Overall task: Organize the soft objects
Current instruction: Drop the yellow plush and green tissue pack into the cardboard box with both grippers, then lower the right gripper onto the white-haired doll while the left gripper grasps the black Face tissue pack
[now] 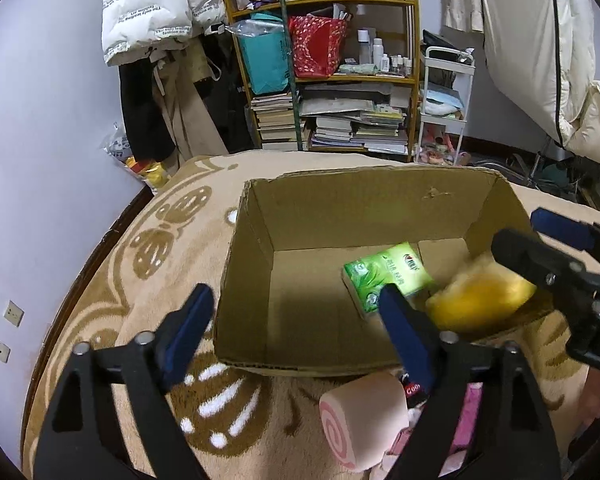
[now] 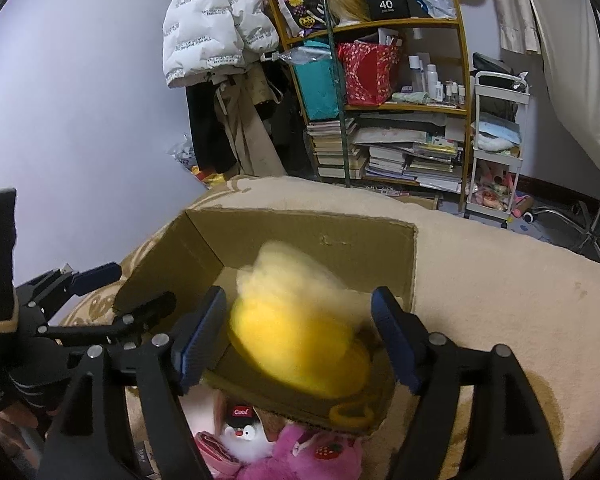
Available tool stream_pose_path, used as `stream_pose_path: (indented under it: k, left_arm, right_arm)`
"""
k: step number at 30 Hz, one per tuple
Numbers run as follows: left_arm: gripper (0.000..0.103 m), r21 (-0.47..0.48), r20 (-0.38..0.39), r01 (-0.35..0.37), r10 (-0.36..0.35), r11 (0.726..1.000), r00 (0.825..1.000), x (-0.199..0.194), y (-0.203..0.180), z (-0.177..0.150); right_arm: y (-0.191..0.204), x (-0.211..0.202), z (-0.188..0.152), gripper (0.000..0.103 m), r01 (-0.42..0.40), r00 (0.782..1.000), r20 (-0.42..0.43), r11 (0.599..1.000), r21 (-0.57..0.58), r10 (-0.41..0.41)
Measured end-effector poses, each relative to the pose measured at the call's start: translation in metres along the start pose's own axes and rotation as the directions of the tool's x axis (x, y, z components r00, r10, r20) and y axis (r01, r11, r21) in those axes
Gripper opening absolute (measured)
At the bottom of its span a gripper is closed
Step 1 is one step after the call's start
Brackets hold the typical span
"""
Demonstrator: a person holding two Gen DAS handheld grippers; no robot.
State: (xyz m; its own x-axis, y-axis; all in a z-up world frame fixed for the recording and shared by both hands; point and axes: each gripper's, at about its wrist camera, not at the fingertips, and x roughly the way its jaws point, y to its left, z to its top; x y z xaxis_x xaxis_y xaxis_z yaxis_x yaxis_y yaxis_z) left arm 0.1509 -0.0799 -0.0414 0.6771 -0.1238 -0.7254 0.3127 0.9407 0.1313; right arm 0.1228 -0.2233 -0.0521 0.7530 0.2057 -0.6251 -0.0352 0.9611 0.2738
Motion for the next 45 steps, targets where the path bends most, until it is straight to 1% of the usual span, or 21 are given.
stream_pose_path:
  k: [2,4,5,6,7,9,13,18,26,31,35,39,43,45]
  left_arm:
    - [0.09,0.012,0.002,-0.007,0.007,1.0,1.0,-0.005,-0.002,-0.002]
    - [0.094,0.018,0.005,-0.012,0.012,1.0,1.0,-0.012,-0.002,-0.003]
    - [0.099,0.018,0.006,-0.016,0.016,1.0,1.0,-0.015,-0.002,-0.005]
    - [0.101,0.016,0.006,-0.018,0.018,1.0,1.0,-0.019,-0.002,-0.007]
    - [0.101,0.017,0.006,-0.018,0.018,1.0,1.0,-0.024,-0.002,-0.009]
    - [0.101,0.022,-0.002,-0.022,0.022,1.0,1.0,-0.031,-0.001,-0.013]
    - [0.102,0.014,-0.025,-0.049,0.049,0.999,0.998,-0.049,0.005,-0.023]
    - [0.103,-0.026,-0.065,-0.061,0.059,0.998,0.996,-0.068,0.016,-0.034]
    - [0.103,-0.11,-0.122,-0.035,0.021,0.993,0.992,-0.091,0.038,-0.049]
    - [0.103,-0.099,-0.17,-0.055,0.038,0.994,0.985,-0.094,0.041,-0.064]
    - [0.103,-0.08,-0.211,-0.067,0.048,0.995,0.976,-0.091,0.039,-0.074]
    - [0.103,-0.064,-0.249,-0.061,0.043,0.996,0.968,-0.082,0.034,-0.08]
    - [0.103,-0.042,-0.307,-0.043,0.028,0.998,0.951,-0.066,0.029,-0.089]
    - [0.102,-0.039,-0.345,-0.03,0.015,0.999,0.938,-0.055,0.026,-0.094]
  right_arm:
    - [0.002,-0.006,0.001,0.096,0.0,1.0,0.016,1.0,0.001,0.0]
    - [0.003,-0.012,0.002,0.098,0.006,0.999,0.038,1.0,-0.003,-0.006]
    - [0.004,-0.015,0.003,0.098,0.01,0.999,0.04,1.0,-0.007,-0.01]
    - [0.005,-0.017,0.003,0.098,0.016,0.999,0.038,1.0,-0.01,-0.015]
    - [0.006,-0.02,0.003,0.099,0.02,0.999,0.036,1.0,-0.011,-0.02]
    - [0.006,-0.027,0.002,0.103,0.021,0.999,0.035,1.0,-0.007,-0.021]
    - [0.011,-0.043,-0.003,0.103,0.021,0.999,0.039,1.0,-0.011,-0.021]
    - [0.02,-0.063,-0.014,0.103,0.017,0.999,0.029,1.0,-0.013,-0.016]
    - [0.031,-0.087,-0.029,0.103,-0.014,1.0,-0.014,1.0,0.016,0.014]
    - [0.038,-0.091,-0.039,0.103,-0.014,0.999,-0.049,1.0,0.008,0.015]
    - [0.038,-0.091,-0.051,0.103,-0.021,0.995,-0.1,0.999,0.03,0.024]
    - [0.035,-0.086,-0.061,0.103,-0.026,0.987,-0.155,0.998,0.054,0.034]
    - [0.03,-0.073,-0.068,0.103,-0.037,0.972,-0.227,0.995,0.096,0.058]
    - [0.028,-0.066,-0.073,0.103,-0.034,0.965,-0.256,0.994,0.107,0.06]
